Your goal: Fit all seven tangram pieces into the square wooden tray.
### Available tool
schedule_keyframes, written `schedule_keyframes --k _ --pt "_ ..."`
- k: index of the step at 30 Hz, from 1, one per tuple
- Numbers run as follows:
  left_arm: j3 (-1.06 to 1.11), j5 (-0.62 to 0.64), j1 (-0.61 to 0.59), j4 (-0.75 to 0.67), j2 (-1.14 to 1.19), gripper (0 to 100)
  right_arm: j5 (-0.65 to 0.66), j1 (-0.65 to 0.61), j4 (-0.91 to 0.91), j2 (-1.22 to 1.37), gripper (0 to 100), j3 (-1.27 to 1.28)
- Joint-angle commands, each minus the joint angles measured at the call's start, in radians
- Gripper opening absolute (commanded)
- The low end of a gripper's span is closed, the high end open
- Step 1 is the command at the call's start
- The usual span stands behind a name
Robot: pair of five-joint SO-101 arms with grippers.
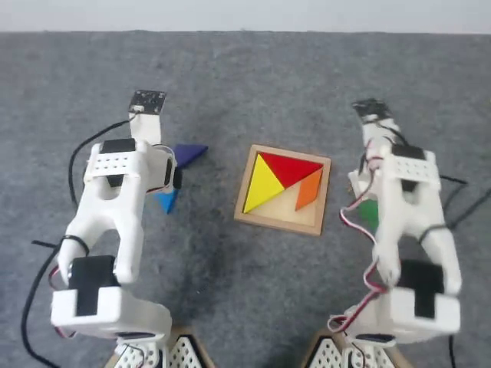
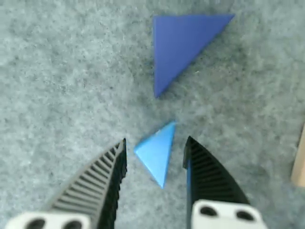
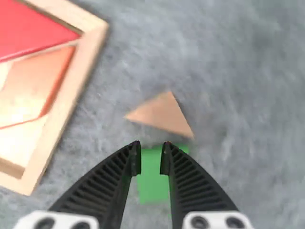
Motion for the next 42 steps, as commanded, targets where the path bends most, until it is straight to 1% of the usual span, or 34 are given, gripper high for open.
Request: schedule_keyframes --k 1,4,8,11,14,17,19,23,25,28,30,33,39,42 --pt "-0.007 0.009 -0.006 -0.018 -0.054 19 0.166 -0.031 0.012 0.114 9.6 -0.150" --pt "-0.007 0.009 -0.006 -0.018 -0.054 19 0.249 -0.021 0.012 0.196 15.2 -0.204" --pt "-0.005 0.009 -0.006 -0.017 -0.054 19 0.293 0.028 0.012 0.272 21.7 -0.262" --pt "-0.005 0.009 -0.005 -0.018 -0.054 19 0.305 0.058 0.012 0.315 21.4 -0.298" --pt "-0.005 0.009 -0.003 -0.018 -0.054 19 0.313 0.056 0.012 0.346 21.5 -0.327" --pt "-0.005 0.009 -0.005 -0.018 -0.054 19 0.384 0.035 0.047 0.371 21.6 -0.339" --pt "-0.005 0.009 -0.005 -0.018 -0.054 19 0.407 0.027 0.088 0.384 21.4 -0.354" --pt "-0.005 0.009 -0.005 -0.018 -0.054 19 0.410 0.036 0.156 0.407 20.9 -0.413" --pt "-0.005 0.009 -0.005 -0.018 -0.054 19 0.408 0.041 0.196 0.423 17.6 -0.440" --pt "-0.005 0.009 -0.006 -0.018 -0.054 19 0.405 0.038 0.259 0.444 8.6 -0.457" --pt "-0.005 0.009 -0.006 -0.018 -0.054 19 0.373 0.039 0.271 0.447 3.9 -0.457" --pt "-0.005 0.009 -0.006 -0.018 -0.054 19 0.275 0.045 0.266 0.430 3.8 -0.466" --pt "-0.005 0.009 -0.006 -0.018 -0.054 19 0.167 0.050 0.263 0.332 3.7 -0.471" --pt "-0.005 0.009 -0.006 -0.018 -0.054 19 0.078 0.041 0.274 0.242 3.5 -0.471"
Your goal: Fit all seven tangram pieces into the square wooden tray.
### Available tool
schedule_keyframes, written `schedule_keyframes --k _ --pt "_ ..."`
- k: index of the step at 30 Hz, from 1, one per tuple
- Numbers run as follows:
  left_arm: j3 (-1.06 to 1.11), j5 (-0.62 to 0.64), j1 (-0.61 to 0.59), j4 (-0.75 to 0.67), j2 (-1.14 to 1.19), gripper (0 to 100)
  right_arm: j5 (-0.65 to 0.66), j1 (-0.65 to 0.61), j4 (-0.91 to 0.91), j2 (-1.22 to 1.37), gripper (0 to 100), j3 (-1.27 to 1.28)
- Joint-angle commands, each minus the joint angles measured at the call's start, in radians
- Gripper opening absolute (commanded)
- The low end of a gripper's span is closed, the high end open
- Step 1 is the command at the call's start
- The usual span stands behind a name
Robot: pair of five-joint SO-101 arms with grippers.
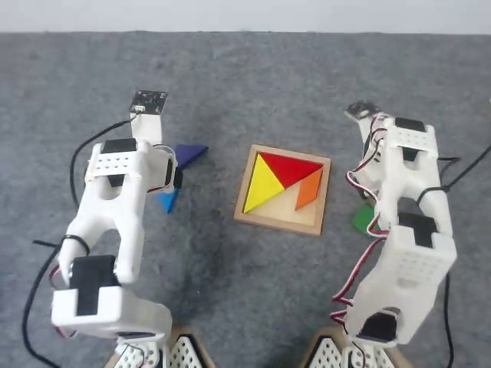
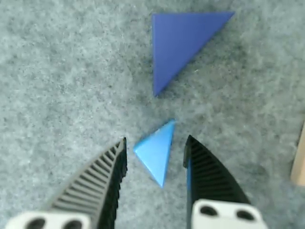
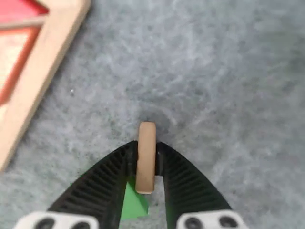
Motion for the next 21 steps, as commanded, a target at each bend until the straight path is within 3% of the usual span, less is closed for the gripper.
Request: schedule_keyframes --k 1,6,12,16,21 --pt "-0.005 0.006 -0.008 -0.018 -0.054 19 -0.140 -0.024 0.025 -0.211 2.8 -0.029" --pt "-0.005 0.008 -0.008 -0.018 -0.054 19 -0.322 -0.225 0.110 -0.367 1.5 -0.023" --pt "-0.004 0.008 -0.020 -0.017 -0.054 19 -0.597 -0.501 0.099 -0.338 1.3 -0.028" --pt "-0.004 0.008 -0.038 -0.017 -0.054 19 -0.730 -0.541 0.016 -0.269 1.3 -0.028" --pt "-0.004 0.008 -0.040 -0.017 -0.054 19 -0.767 -0.539 -0.068 -0.179 1.3 -0.028"
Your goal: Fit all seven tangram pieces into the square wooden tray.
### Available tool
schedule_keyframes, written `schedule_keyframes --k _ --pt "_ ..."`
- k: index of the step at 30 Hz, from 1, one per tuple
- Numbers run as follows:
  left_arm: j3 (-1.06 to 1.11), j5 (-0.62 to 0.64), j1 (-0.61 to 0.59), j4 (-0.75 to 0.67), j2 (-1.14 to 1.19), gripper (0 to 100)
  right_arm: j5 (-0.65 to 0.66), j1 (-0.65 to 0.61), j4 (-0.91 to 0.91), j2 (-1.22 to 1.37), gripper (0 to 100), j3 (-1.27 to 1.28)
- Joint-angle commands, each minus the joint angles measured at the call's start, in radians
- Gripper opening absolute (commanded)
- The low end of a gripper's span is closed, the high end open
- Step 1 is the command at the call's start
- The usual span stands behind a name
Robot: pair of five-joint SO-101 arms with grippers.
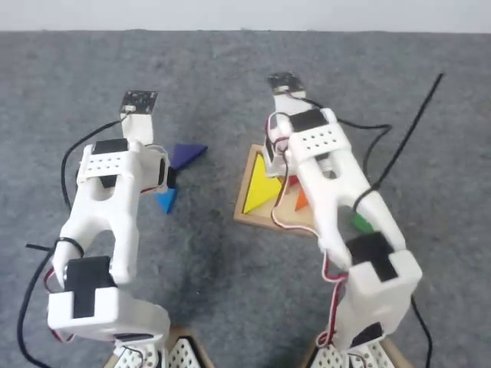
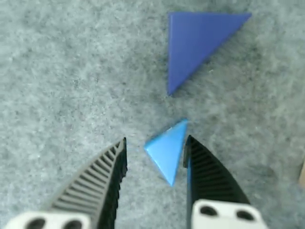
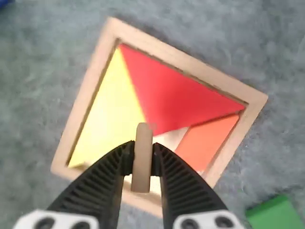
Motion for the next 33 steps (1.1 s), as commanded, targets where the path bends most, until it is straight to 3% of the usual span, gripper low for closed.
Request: schedule_keyframes --k 1,9,15,28,33 --pt "-0.004 0.006 -0.005 -0.017 -0.054 19 -0.032 -0.012 -0.081 0.031 1.3 -0.029" --pt "-0.004 0.005 0.000 -0.017 -0.054 19 -0.029 -0.016 -0.133 0.045 1.8 -0.029" --pt "-0.004 0.005 0.000 -0.017 -0.054 19 -0.026 -0.058 -0.128 0.047 10.8 -0.025" --pt "0.005 0.003 -0.002 -0.018 -0.055 19 -0.026 -0.114 -0.110 0.045 10.5 -0.012" --pt "0.005 0.003 0.000 -0.020 -0.055 19 -0.026 -0.199 -0.101 0.042 10.4 -0.012"
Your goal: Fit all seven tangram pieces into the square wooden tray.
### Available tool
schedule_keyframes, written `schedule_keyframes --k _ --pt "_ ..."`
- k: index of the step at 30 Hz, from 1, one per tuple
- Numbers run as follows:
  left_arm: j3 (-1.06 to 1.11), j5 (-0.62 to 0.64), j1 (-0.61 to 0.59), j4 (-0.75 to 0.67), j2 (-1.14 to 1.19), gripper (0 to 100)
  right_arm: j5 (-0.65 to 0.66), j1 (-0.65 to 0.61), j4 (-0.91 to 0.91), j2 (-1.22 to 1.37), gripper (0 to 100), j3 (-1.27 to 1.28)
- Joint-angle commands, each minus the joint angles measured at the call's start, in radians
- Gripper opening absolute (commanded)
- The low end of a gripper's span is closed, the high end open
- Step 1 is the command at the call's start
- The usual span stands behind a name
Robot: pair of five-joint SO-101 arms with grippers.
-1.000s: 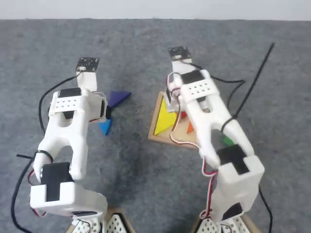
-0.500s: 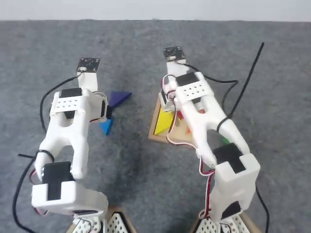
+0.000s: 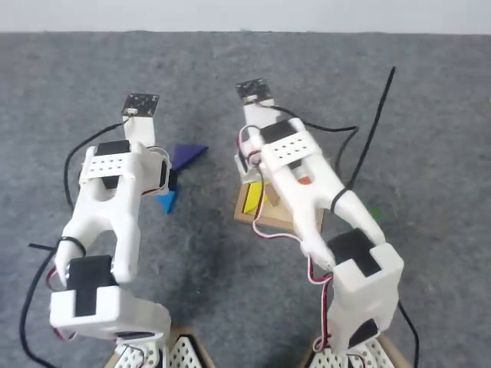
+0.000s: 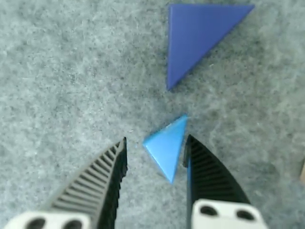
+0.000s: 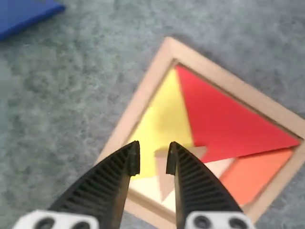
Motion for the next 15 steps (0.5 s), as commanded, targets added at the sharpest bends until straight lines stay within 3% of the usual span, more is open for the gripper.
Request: schedule_keyframes --k 1,5,15 --pt "-0.010 0.003 0.002 -0.020 -0.055 19 -0.006 -0.084 0.018 -0.016 10.4 -0.012" --pt "-0.012 0.003 0.002 -0.018 -0.055 19 -0.006 -0.094 0.013 0.021 10.4 0.008" --pt "-0.012 0.003 0.002 -0.021 -0.055 19 0.038 0.025 0.018 0.074 10.4 0.009"
